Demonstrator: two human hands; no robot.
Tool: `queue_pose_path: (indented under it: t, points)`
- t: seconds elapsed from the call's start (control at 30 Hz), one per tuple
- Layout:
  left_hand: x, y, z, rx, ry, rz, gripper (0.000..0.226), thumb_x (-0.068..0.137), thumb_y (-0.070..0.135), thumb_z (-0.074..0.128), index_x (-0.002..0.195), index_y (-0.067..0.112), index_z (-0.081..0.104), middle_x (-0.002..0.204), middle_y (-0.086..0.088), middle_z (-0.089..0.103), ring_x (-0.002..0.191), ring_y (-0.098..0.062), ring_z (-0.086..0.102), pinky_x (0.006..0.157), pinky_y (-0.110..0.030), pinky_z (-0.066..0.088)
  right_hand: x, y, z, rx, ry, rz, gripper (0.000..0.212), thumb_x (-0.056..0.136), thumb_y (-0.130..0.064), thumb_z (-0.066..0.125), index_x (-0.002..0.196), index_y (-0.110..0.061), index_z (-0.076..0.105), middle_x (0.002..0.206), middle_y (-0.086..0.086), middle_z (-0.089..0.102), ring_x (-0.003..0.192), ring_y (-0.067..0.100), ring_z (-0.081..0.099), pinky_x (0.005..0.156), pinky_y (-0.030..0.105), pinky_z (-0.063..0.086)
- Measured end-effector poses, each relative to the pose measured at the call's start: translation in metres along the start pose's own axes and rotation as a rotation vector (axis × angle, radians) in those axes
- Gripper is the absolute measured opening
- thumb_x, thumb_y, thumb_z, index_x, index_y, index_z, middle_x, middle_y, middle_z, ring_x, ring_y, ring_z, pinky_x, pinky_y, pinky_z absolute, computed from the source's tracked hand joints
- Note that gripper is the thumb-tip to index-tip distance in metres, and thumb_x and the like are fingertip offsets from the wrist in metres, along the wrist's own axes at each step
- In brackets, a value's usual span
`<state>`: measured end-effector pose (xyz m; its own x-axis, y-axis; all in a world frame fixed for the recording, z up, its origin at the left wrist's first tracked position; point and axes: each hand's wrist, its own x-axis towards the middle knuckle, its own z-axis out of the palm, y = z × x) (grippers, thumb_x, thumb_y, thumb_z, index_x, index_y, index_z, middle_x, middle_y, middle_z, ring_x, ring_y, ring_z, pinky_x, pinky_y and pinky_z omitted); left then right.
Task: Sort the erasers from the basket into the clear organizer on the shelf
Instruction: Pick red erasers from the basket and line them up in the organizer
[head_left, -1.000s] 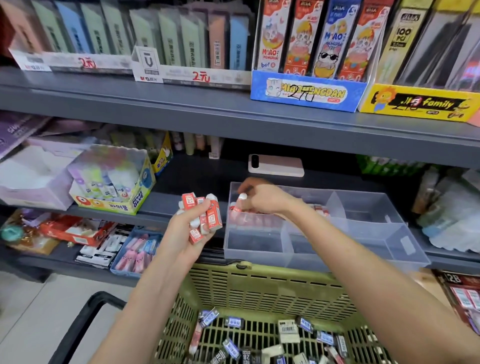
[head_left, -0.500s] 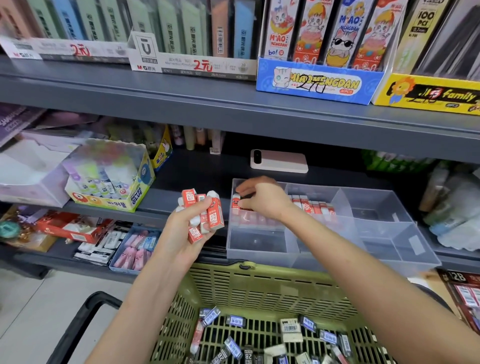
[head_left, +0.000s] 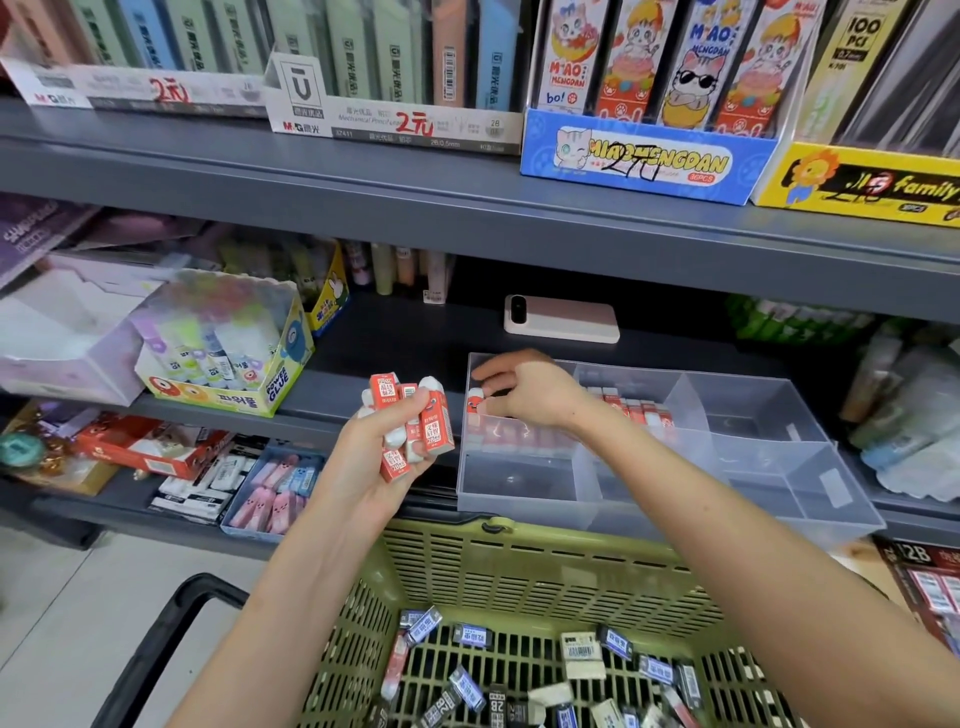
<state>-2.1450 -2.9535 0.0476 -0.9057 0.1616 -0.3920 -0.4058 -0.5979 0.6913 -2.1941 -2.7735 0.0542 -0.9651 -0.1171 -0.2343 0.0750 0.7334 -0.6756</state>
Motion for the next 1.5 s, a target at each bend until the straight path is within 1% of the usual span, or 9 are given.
queue_pose_path:
  t: [0.13, 0.2, 0.33, 0.5, 0.73, 1.03, 1.2, 1.33, 1.5]
  points:
    - [0.000, -0.001, 0.000, 0.062, -0.041, 0.023, 0.037, 0.059, 0.018, 0.073, 0.093, 0.015, 0.057, 0.069, 0.002, 0.072, 0.065, -0.009, 0.070, 0.054, -0.026, 0.056, -0.023, -0.021, 0.004, 0.074, 0.334, -0.156, 0.013, 0.087, -0.033, 0.062, 0.090, -0.025, 0.072, 0.090, -0.008, 0.072, 0.082, 0.003, 0.063, 0.076, 0.024, 0.050]
    - [0.000, -0.001, 0.001, 0.095, -0.081, 0.046, 0.037, 0.062, 0.019, 0.072, 0.095, 0.014, 0.057, 0.071, 0.001, 0.071, 0.067, -0.010, 0.070, 0.054, -0.025, 0.054, -0.040, -0.035, 0.002, 0.345, 0.224, -0.206, 0.016, 0.086, -0.038, 0.064, 0.075, -0.028, 0.070, 0.068, -0.009, 0.068, 0.061, -0.001, 0.058, 0.059, 0.018, 0.045]
    - [0.000, -0.003, 0.001, 0.135, -0.138, 0.073, 0.039, 0.068, 0.019, 0.072, 0.103, 0.009, 0.059, 0.091, -0.010, 0.069, 0.081, -0.020, 0.067, 0.065, -0.030, 0.055, -0.056, -0.045, -0.001, 0.480, -0.084, -0.163, 0.020, 0.078, -0.023, 0.075, 0.095, -0.014, 0.069, 0.066, 0.000, 0.066, 0.057, 0.016, 0.055, 0.048, 0.021, 0.045]
    - [-0.002, -0.004, 0.007, -0.053, -0.118, -0.021, 0.027, 0.070, 0.023, 0.070, 0.088, 0.008, 0.056, 0.070, -0.007, 0.063, 0.064, -0.015, 0.064, 0.041, -0.018, 0.044, -0.035, -0.030, -0.025, 0.653, 0.230, -0.026, 0.021, 0.077, 0.001, 0.072, 0.084, -0.014, 0.060, 0.070, 0.007, 0.065, 0.046, 0.012, 0.056, 0.048, 0.021, 0.050]
    - [-0.006, 0.002, 0.005, -0.407, -0.044, -0.121, 0.010, 0.077, 0.007, 0.062, 0.085, 0.002, 0.060, 0.078, -0.017, 0.062, 0.067, -0.026, 0.061, 0.051, -0.029, 0.051, -0.010, -0.007, -0.004, 0.027, 0.213, 0.154, 0.008, 0.074, -0.011, 0.071, 0.074, -0.004, 0.066, 0.074, 0.017, 0.068, 0.064, 0.025, 0.064, 0.066, 0.032, 0.053]
    - [-0.012, 0.005, 0.007, -0.232, -0.027, -0.079, 0.041, 0.069, 0.009, 0.064, 0.108, -0.004, 0.058, 0.082, -0.020, 0.070, 0.067, -0.025, 0.070, 0.054, -0.030, 0.056, -0.011, -0.020, -0.001, -0.406, 0.192, 0.178, 0.028, 0.079, -0.023, 0.065, 0.058, -0.008, 0.054, 0.062, 0.005, 0.054, 0.061, 0.023, 0.051, 0.058, 0.022, 0.041]
    - [-0.014, 0.004, 0.007, -0.100, -0.133, -0.030, 0.034, 0.076, 0.018, 0.062, 0.102, -0.002, 0.060, 0.082, -0.017, 0.070, 0.065, -0.021, 0.068, 0.052, -0.028, 0.054, -0.042, -0.046, -0.002, 0.146, 0.187, -0.116, 0.038, 0.090, -0.047, 0.052, 0.084, -0.017, 0.074, 0.069, -0.001, 0.065, 0.072, 0.013, 0.060, 0.073, 0.031, 0.048]
    - [-0.017, 0.004, 0.008, -0.032, -0.200, -0.004, 0.026, 0.078, 0.019, 0.061, 0.098, 0.001, 0.062, 0.078, -0.015, 0.070, 0.066, -0.024, 0.070, 0.053, -0.029, 0.055, -0.055, -0.058, -0.003, 0.330, -0.037, -0.105, 0.020, 0.084, -0.033, 0.067, 0.082, -0.014, 0.073, 0.073, -0.002, 0.066, 0.065, 0.001, 0.055, 0.059, 0.020, 0.046]
    - [-0.018, 0.005, 0.009, 0.006, -0.176, 0.006, 0.033, 0.076, 0.022, 0.062, 0.102, 0.003, 0.058, 0.086, -0.018, 0.073, 0.071, -0.025, 0.072, 0.055, -0.030, 0.057, -0.053, -0.054, -0.016, 0.699, 0.035, 0.004, 0.014, 0.089, -0.018, 0.061, 0.082, -0.006, 0.063, 0.074, 0.009, 0.065, 0.059, 0.012, 0.058, 0.055, 0.021, 0.050]
